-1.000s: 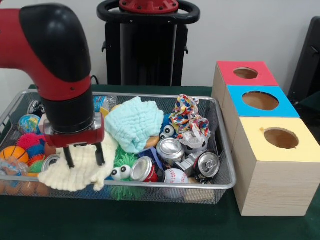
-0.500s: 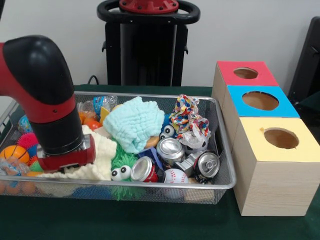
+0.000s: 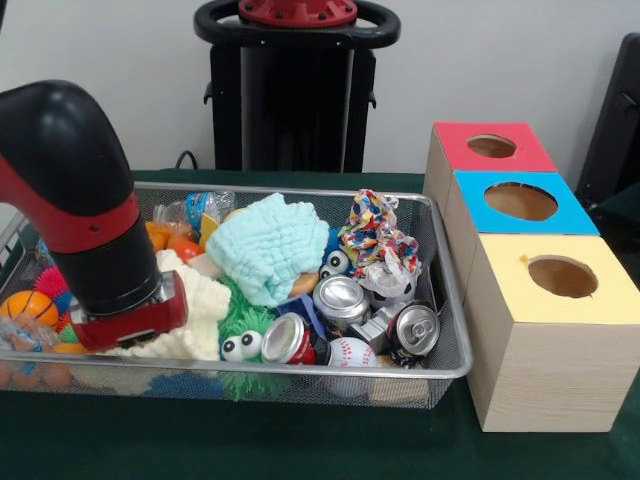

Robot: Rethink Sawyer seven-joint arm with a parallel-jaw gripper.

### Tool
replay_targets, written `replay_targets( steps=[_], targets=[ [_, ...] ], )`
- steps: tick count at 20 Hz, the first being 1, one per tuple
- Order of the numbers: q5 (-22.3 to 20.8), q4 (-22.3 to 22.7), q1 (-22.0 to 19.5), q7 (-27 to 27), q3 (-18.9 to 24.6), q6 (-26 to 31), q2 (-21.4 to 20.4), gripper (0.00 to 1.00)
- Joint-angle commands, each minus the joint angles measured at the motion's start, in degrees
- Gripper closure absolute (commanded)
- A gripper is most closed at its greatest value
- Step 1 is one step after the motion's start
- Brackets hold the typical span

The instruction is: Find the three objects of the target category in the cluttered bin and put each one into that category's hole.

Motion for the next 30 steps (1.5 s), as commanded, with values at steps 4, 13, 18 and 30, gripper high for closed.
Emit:
replay_targets(
  steps=[4,13,18,30],
  targets=[
    [-9.17,5.59,2.31,-10.59,-0.54,-7.85,1.59,1.00],
    [-0.17,19.06,6.24,2.48,-5.23,7.75,-25.41,1.00],
    [2.37,20.11,8.49,5.68,-8.77,12.49,-31.83,1.00],
    [4.57,25.40,13.28,8.10,-13.48,11.42,-38.77,1.00]
  ],
)
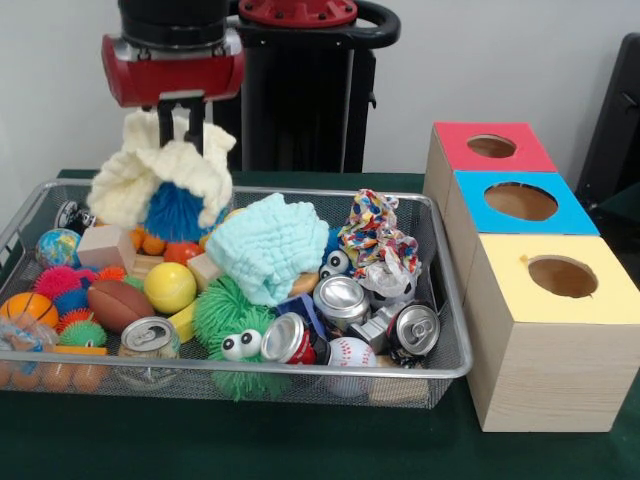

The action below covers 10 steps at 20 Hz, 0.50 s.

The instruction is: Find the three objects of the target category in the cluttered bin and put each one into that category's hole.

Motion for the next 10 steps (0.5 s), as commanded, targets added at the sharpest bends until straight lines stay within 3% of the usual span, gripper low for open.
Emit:
replay_targets(
  steps=[1,10],
  targets=[
    [2.04,9.86,1.97,9.37,-5.04,2.50,-6.12,1.00],
    [2.33,12.17,3.16,9.25,-6.57,-3.42,-4.47,1.00]
  ],
)
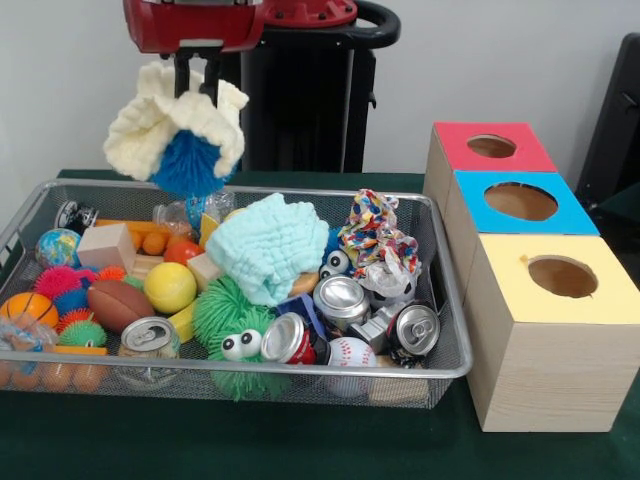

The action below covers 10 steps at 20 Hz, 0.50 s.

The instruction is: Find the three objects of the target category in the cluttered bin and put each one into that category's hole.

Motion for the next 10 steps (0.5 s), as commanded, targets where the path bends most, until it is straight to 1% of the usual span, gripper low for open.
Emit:
replay_targets(
  steps=[1,4,5,6,7,8,9,10],
  targets=[
    [0.62,6.49,0.83,8.83,-2.89,-3.51,2.22,1.00],
    [-0.23,4.46,1.26,7.79,-2.49,-4.68,6.33,1.00],
    [-0.61,3.98,1.30,7.62,-2.12,-6.81,8.72,1.00],
    [-0.86,3.99,1.34,7.79,-2.04,-8.85,10.16,1.00],
    [-1.60,3.97,1.23,7.55,-1.45,-12.69,13.12,1.00],
    [-2.02,3.94,1.12,7.20,-1.09,-14.81,14.63,1.00],
    [-2.98,3.93,1.02,6.60,-0.67,-18.18,16.70,1.00],
    [-3.33,3.67,0.93,5.85,-0.43,-19.40,17.92,1.00]
  ],
)
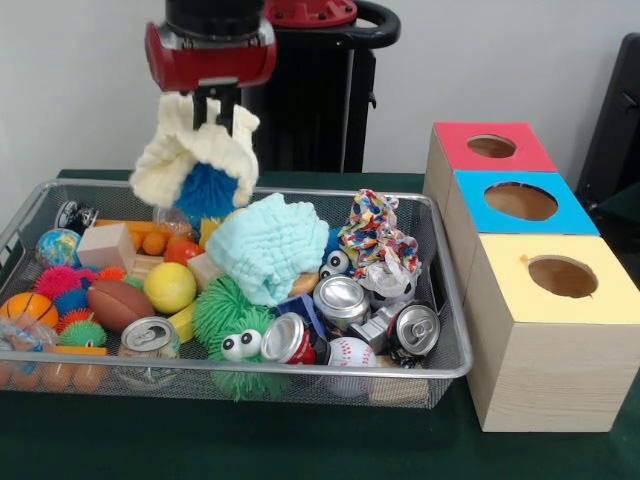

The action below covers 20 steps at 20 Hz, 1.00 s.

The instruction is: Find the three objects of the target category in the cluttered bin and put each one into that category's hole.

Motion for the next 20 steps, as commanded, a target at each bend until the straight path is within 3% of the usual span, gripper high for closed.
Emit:
replay_targets(
  steps=[1,10,14,15,20],
  targets=[
    [-4.13,1.94,0.04,5.79,0.88,-17.85,14.46,1.00],
    [-8.48,0.16,0.08,8.34,-2.27,-37.51,25.47,1.00],
    [-8.51,1.20,0.63,9.64,-4.17,-42.69,26.08,1.00],
    [-8.02,1.57,0.46,9.98,-4.34,-43.60,26.17,0.00],
    [-6.92,1.34,0.79,9.29,-5.34,-43.74,26.64,0.00]
  ],
)
